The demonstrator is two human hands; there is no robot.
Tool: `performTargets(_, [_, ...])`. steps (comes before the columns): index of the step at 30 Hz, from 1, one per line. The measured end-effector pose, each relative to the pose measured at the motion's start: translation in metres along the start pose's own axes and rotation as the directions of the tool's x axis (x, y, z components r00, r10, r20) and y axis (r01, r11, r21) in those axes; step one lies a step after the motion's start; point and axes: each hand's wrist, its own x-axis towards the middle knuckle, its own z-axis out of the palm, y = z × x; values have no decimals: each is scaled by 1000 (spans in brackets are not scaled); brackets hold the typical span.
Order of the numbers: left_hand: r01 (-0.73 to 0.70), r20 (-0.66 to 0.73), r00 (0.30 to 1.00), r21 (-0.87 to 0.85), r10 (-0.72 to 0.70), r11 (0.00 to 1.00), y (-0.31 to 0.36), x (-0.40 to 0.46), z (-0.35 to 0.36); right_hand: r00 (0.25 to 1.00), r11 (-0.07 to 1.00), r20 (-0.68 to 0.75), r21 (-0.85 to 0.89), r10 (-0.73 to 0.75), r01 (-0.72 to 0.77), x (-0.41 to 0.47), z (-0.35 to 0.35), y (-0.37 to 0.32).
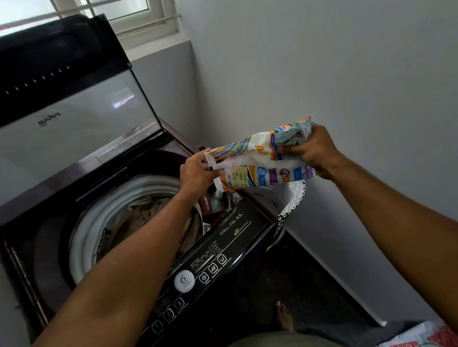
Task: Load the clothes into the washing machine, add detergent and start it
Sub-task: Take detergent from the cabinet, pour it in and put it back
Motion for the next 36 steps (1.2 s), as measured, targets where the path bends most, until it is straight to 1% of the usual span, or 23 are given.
performTargets(13, [30,7,1000,38,-30,999,0,4,1,1000,1000,-15,-22,-6,6,1,-1,1])
performTargets(20, [20,-1,1000,49,-20,999,-1,4,2,1000,999,-14,-39,0,0,3,0,5])
performTargets(31, [54,-8,999,166,-54,985,-11,8,1,1000,999,-3,-52,-9,9,1,2,4])
performTargets(34, [85,4,996,164,-87,983,-15,9,1,1000,998,-3,-61,-16,16,-1,3,2])
performTargets(36, [82,3,997,134,-83,988,-15,10,1,1000,998,-5,-51,-22,22,-3,4,-1])
